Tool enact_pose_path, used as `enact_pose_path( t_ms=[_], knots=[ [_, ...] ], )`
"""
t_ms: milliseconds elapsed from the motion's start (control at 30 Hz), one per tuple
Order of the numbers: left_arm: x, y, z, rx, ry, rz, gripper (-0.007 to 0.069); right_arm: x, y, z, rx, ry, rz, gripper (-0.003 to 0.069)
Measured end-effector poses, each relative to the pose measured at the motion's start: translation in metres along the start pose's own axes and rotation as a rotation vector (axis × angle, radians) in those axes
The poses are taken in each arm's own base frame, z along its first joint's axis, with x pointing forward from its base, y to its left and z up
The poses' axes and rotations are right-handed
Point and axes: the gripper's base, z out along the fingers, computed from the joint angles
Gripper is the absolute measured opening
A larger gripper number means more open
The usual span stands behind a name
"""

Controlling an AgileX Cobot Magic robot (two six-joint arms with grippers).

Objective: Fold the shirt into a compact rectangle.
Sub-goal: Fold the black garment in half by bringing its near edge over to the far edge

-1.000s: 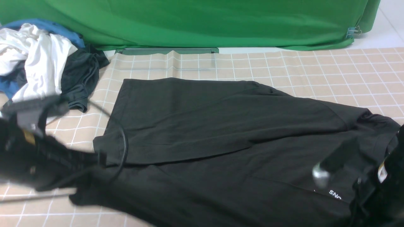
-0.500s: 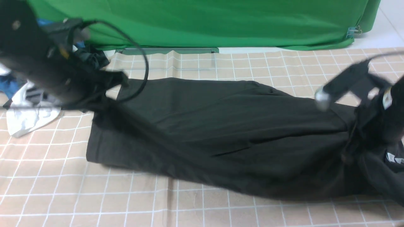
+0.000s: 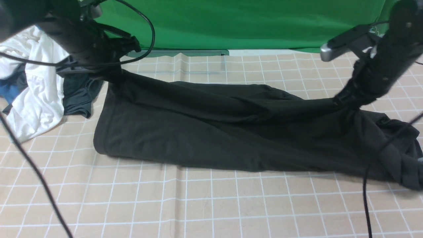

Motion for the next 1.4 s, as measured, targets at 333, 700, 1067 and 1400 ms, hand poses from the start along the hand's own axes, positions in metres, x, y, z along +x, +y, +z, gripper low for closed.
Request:
enact_pose_path(
  t_ms=[333,700,1067,1400],
  knots=[
    [-0.020,0.005,0.033,-0.015,-0.028,-0.034,0.0042,-0.038,-0.007,0.043,0.022,-0.100,0.032,0.0226],
    [-0.039,-0.001,0.005,-0.031,-0.068,0.053,0.0276,-0.051,0.004,-0.011,-0.150,-0.069,0.105,0.0307],
    [-0.003,-0.006,0.011,-0.040,0.235,0.246,0.0018,-0.070,0.098,0.022,-0.385,-0.136,-0.319,0.0394],
    [0.012,-0.004,-0.004,-0.031,0.212,0.250,0.0019,-0.078,0.117,0.058,-0.227,-0.186,-0.532,0.0475]
  ],
)
